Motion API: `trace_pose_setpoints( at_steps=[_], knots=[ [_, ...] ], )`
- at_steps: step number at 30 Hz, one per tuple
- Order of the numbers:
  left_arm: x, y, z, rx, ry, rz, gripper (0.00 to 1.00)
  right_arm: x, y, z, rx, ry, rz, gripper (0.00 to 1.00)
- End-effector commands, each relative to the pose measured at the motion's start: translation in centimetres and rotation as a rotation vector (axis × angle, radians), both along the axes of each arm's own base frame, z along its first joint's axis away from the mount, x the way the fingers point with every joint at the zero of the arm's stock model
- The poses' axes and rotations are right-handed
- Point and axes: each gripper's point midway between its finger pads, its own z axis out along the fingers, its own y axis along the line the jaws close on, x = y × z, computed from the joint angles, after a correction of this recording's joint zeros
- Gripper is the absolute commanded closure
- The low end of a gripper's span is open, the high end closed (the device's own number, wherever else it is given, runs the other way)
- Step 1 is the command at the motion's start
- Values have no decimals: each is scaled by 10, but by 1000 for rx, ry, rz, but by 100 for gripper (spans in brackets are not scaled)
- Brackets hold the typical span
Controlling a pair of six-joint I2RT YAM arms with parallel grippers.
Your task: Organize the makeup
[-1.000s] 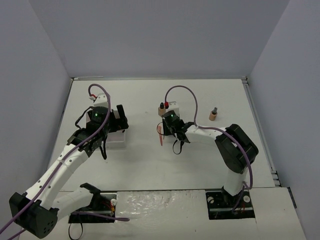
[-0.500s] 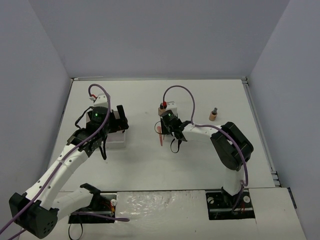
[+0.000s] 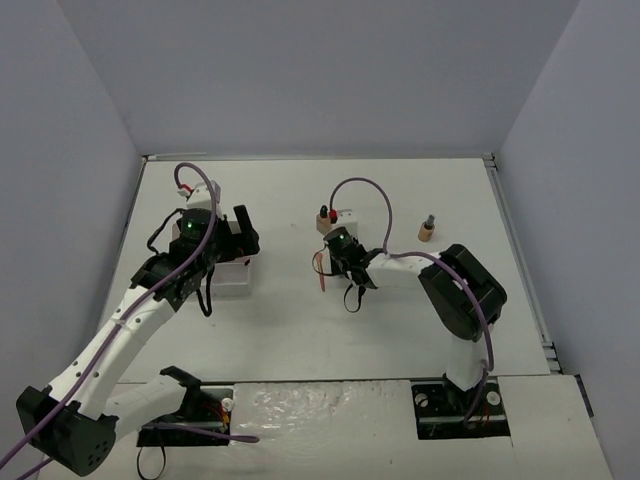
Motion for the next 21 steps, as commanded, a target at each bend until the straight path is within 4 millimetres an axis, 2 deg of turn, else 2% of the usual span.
trace_pose_setpoints(
  at_steps=[1,4,9,13,16,19,21],
  knots=[
    [10,-26,38,-122,-63,-76,3,-21,-27,-7,-48,55,11,98],
    [10,-44,40,-190,-43,-130,3,-29,-23,5,-18,42,78,100],
    [7,-85,49,-305,-8,-242,7,-36,-8,55,98,-57,177,100],
    [2,-122,61,-359,-4,-314,11,-44,17,128,263,-217,291,100],
    [4,-146,62,-416,18,-325,14,-54,35,174,375,-318,371,100],
    [6,-162,69,-463,19,-327,18,-61,45,211,454,-392,416,100],
    [11,-168,70,-480,17,-318,21,-65,50,228,496,-418,442,100]
  ],
)
